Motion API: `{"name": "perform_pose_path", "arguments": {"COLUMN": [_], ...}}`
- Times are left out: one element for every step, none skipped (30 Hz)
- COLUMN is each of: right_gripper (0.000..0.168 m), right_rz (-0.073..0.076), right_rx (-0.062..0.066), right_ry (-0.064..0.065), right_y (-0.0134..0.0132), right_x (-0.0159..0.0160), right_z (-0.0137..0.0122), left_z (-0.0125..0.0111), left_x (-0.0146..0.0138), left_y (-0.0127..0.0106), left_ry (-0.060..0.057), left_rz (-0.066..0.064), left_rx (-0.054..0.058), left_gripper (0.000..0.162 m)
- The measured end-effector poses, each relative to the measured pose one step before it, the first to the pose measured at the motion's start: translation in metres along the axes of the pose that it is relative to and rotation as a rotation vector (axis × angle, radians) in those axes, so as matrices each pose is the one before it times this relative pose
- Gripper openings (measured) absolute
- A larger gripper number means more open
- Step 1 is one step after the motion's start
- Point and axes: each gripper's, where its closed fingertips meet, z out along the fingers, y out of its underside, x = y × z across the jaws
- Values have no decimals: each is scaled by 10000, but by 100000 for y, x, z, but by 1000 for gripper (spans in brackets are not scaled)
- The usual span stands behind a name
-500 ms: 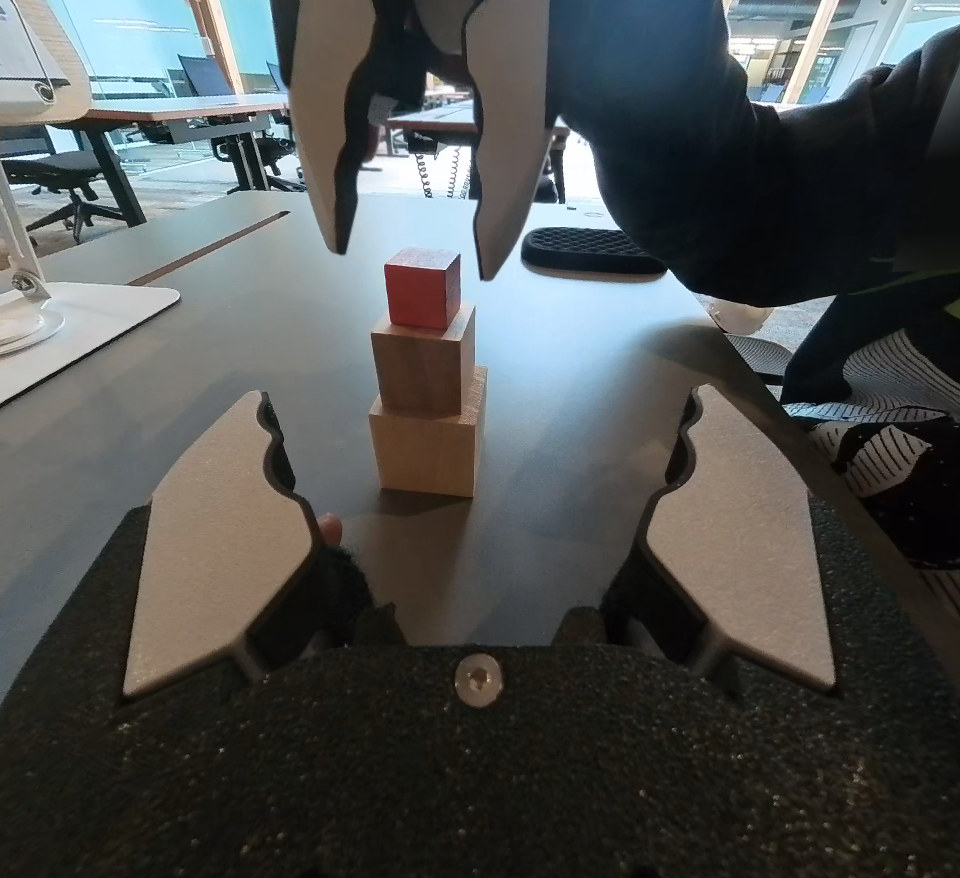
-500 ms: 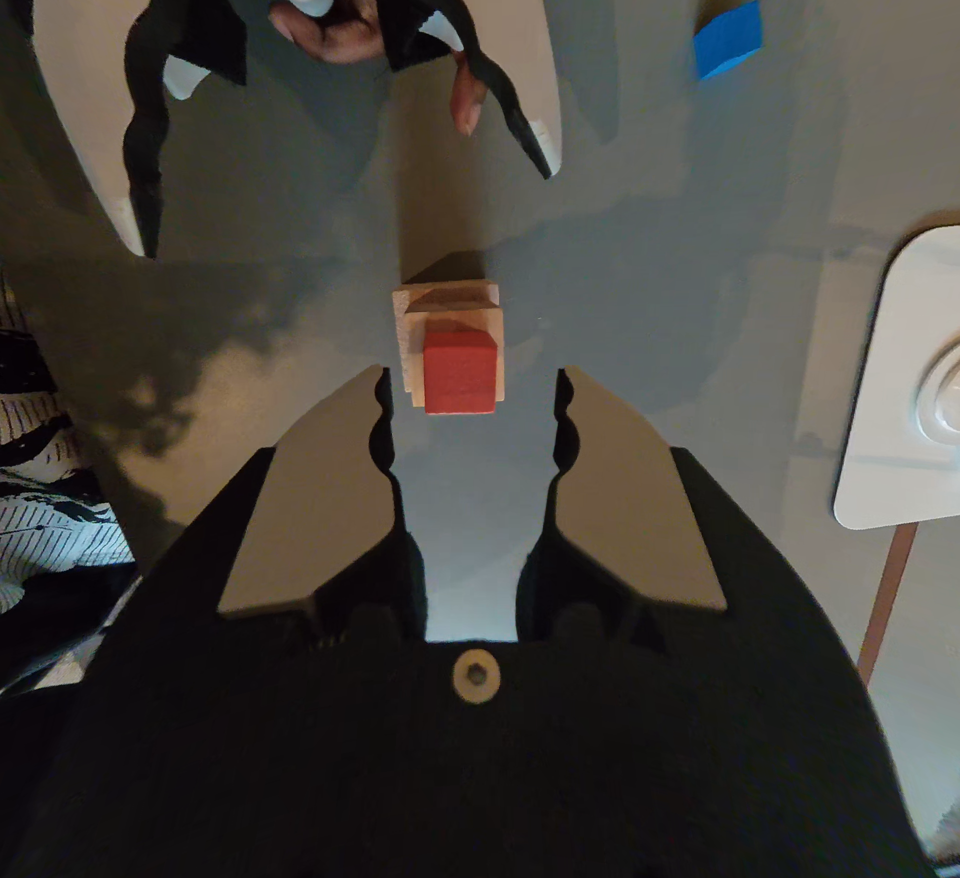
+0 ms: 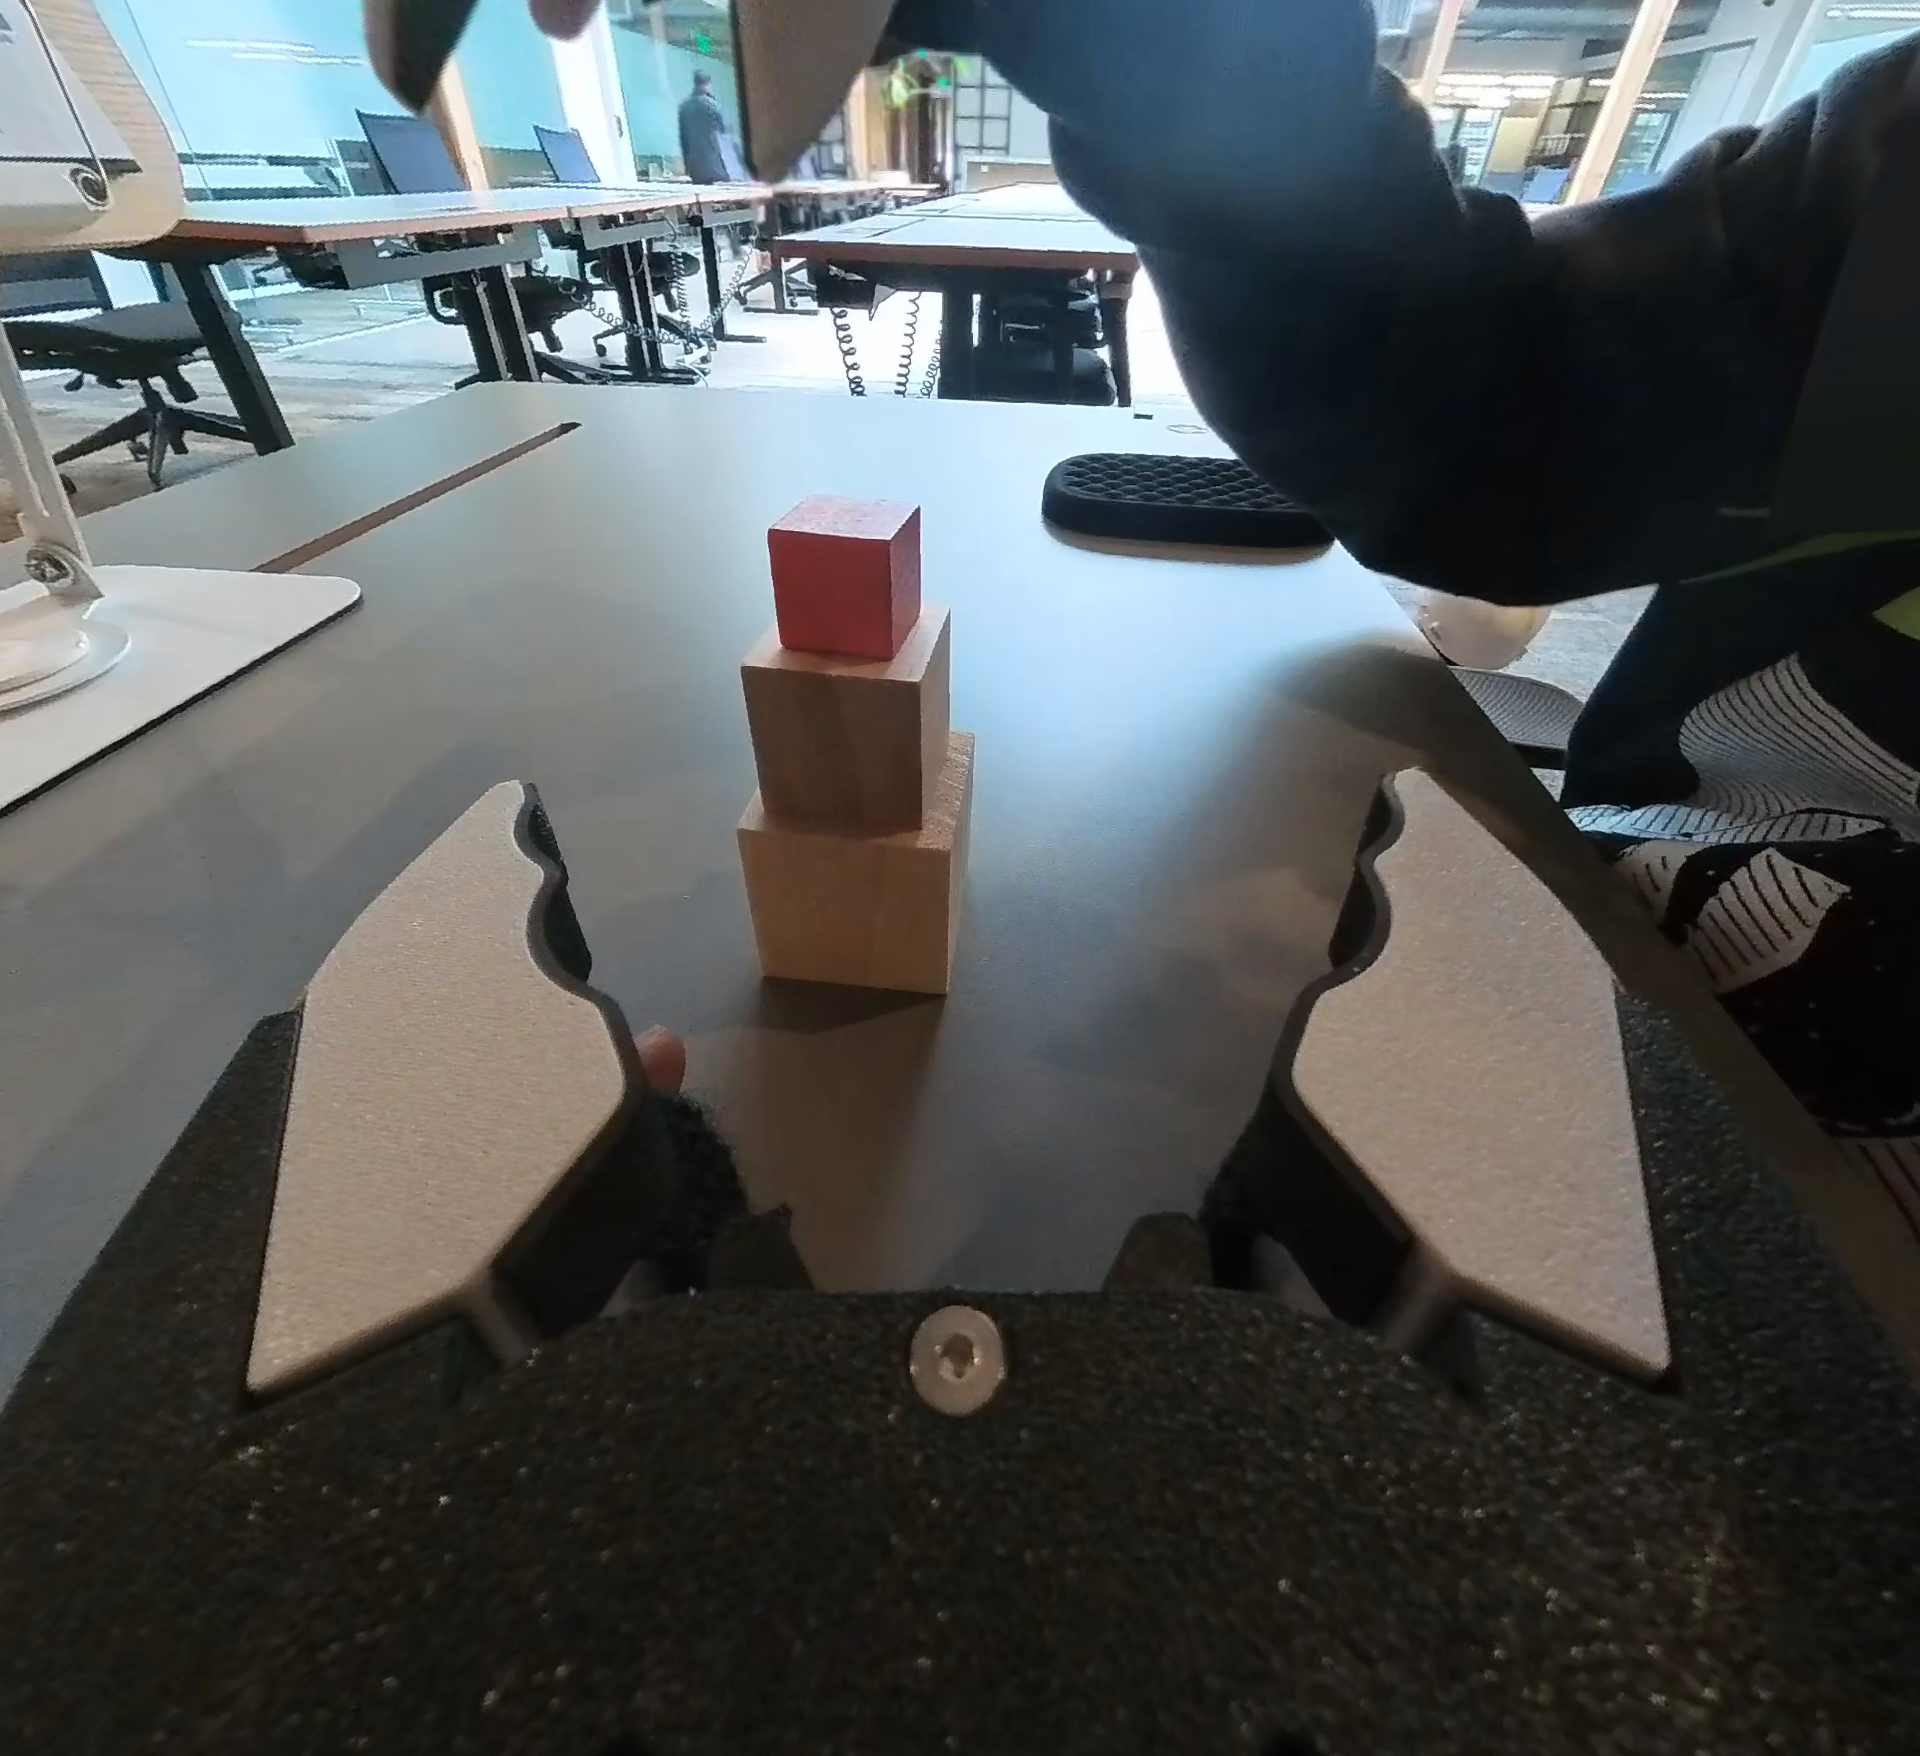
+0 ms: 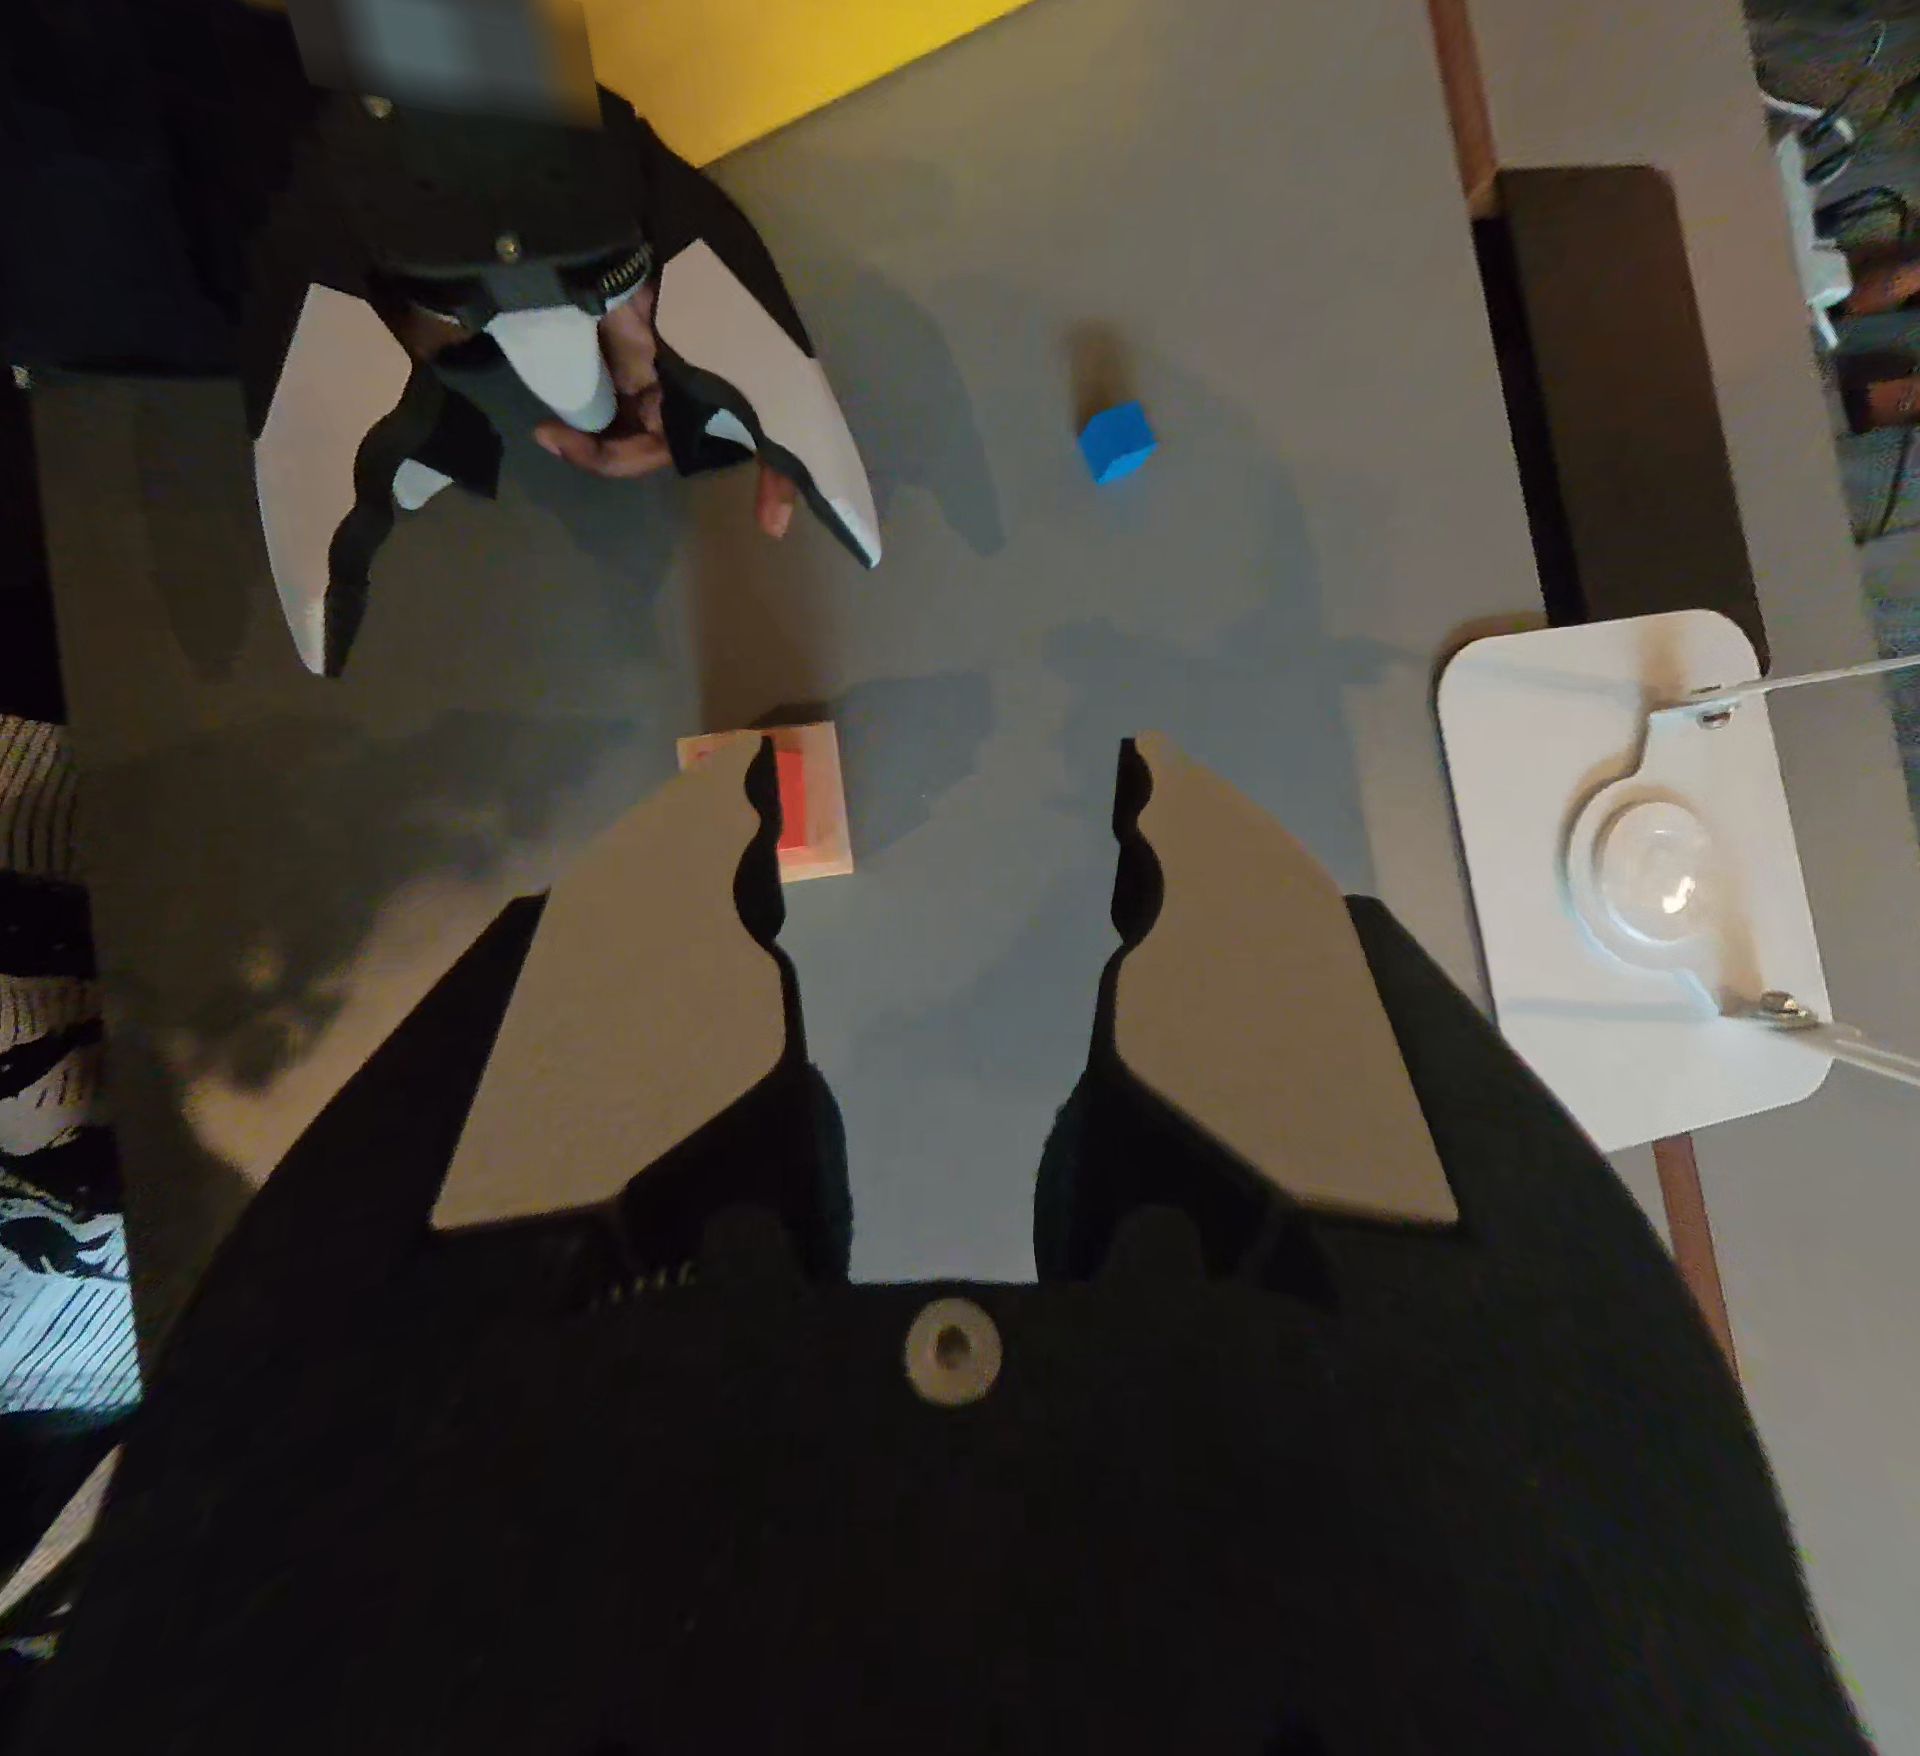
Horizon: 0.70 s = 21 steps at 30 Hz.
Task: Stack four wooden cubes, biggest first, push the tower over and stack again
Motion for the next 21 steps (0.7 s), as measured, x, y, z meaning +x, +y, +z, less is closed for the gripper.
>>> {"name": "perform_pose_path", "arguments": {"right_gripper": [61, 61, 61, 61, 60, 60, 59, 58, 58, 57, 57, 57, 57, 57, 57, 57, 57, 57, 57, 57, 58], "right_rz": [44, 46, 10, -12, 11, 22, 20, 32, 38, 49, 62, 35, -4, -34, -46, -74, -92, -90, -66, -43, -31], "right_rx": [113, 82, 76, 94, 109, 132, 156, 169, 158, 125, 95, 83, 85, 98, 88, 36, 3, 2, 7, 12, 9], "right_ry": [-10, 21, 19, 15, 14, -13, -65, -74, -79, -91, -83, -107, -129, -115, -77, -97, -114, -90, -48, -54, -76], "right_y": [-42, -14, -5, -2, -20, -43, -47, -51, -9, 49, 92, 101, 102, 65, 73, 118, 125, 101, 70, 51, 50], "right_x": [299, 357, 339, 322, 314, 279, 208, 195, 180, 165, 189, 141, 111, 138, 190, 183, 146, 184, 230, 242, 202], "right_z": [-81, -40, -3, 47, 71, 108, 124, 158, 173, 201, 217, 247, 265, 291, 302, 320, 333, 346, 362, 369, 402], "left_z": [-7, -3, -1, 5, -7, 9, -7, -1, -11, 5, -12, -8, -14, -15, -21, -1, 10, 2, 2, -12, -8], "left_x": [-1, -10, 4, 6, 8, 2, -3, -6, -7, -1, -11, -10, -15, -11, -4, 3, 10, 8, -1, -5, -10], "left_y": [-3, -5, 1, 7, 6, 0, -3, -8, 5, -2, -4, -11, -18, -22, -17, 7, 7, 7, -3, -12, -12], "left_ry": [0, 0, 2, 4, 2, 0, 0, 1, 3, 3, 0, -1, -3, -5, -3, -2, 0, 1, 0, -2, 0], "left_rz": [-3, -6, -3, 4, 5, 2, -2, -7, -8, -6, -8, -12, -12, -11, -3, 5, 9, 8, 1, -7, -10], "left_rx": [3, 4, -1, -6, -4, 0, 3, 6, 4, 1, 4, 9, 14, 19, 15, 3, -6, -5, 3, 10, 10], "left_gripper": [139, 139, 139, 139, 139, 139, 139, 139, 139, 139, 139, 139, 139, 139, 139, 139, 139, 139, 139, 139, 139]}}
